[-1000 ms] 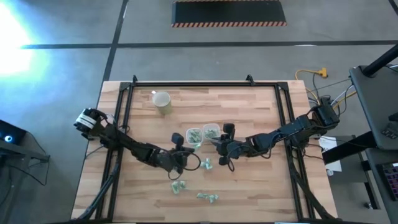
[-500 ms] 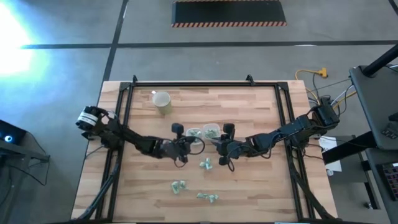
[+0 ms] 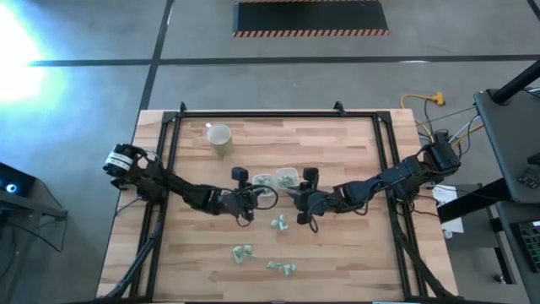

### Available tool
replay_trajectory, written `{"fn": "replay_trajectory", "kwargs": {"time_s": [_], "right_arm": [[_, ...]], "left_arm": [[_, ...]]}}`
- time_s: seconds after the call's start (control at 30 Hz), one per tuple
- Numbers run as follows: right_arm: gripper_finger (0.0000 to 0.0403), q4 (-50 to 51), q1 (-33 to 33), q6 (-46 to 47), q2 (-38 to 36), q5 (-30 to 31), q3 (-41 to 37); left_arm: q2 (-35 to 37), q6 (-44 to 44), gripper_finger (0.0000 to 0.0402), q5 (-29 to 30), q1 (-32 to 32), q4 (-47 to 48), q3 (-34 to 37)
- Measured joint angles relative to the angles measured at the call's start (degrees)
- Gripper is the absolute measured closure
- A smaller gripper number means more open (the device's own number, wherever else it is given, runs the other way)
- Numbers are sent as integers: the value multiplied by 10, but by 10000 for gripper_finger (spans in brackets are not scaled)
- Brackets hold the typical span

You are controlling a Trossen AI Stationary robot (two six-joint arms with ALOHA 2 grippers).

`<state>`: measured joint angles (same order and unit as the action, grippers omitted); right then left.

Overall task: Pick and place items into bin
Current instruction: Put the stevia packet into the left transparent bin, then put the stevia packet into the right transparent bin

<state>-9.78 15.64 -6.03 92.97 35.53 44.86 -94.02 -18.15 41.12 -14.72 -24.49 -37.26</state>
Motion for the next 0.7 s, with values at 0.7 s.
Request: {"fn": "replay_trajectory", "kwargs": {"time_s": [0.7], "right_arm": [[334,-54,0,42,35,-247,0]], "left_arm": [[45,8,273,34,-79,89,-3]]}}
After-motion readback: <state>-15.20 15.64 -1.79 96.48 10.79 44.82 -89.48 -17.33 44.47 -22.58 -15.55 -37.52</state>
